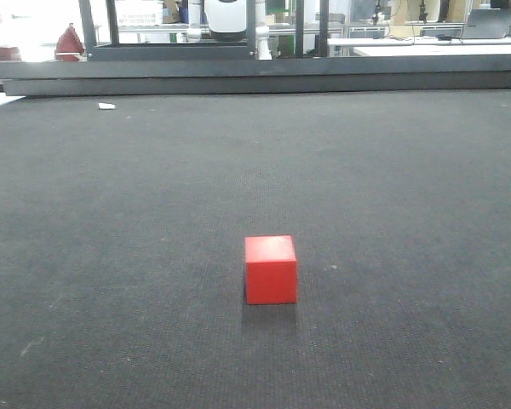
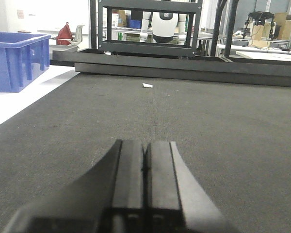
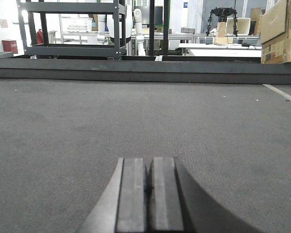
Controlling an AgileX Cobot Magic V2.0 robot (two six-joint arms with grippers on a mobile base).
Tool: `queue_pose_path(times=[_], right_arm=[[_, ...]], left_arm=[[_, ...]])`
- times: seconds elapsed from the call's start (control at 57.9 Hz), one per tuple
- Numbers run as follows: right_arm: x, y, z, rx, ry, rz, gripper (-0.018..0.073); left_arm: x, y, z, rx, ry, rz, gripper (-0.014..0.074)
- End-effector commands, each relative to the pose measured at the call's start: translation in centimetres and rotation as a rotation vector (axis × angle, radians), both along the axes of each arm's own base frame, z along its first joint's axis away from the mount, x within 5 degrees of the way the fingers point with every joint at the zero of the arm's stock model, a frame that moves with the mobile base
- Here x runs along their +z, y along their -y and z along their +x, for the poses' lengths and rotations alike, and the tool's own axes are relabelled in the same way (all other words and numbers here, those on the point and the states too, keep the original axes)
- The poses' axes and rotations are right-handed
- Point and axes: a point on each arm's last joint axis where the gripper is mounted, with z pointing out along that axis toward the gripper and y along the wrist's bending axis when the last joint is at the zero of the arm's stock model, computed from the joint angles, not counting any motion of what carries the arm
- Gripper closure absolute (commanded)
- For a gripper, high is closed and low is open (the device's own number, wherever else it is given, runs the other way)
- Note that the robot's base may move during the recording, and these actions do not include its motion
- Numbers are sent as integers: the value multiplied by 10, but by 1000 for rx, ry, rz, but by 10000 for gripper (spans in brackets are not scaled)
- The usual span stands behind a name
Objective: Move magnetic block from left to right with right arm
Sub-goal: 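Move the right gripper toward the red cube on the carpet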
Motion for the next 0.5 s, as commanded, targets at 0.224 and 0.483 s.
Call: queue_pose_path(times=[0.224, 0.483], right_arm=[[36, 1, -6, -11, -49, -12, 531], [69, 1, 11, -14, -265, -28, 531]], left_arm=[[6, -1, -2, 3, 89, -10, 722], [6, -1, -2, 3, 89, -10, 722]])
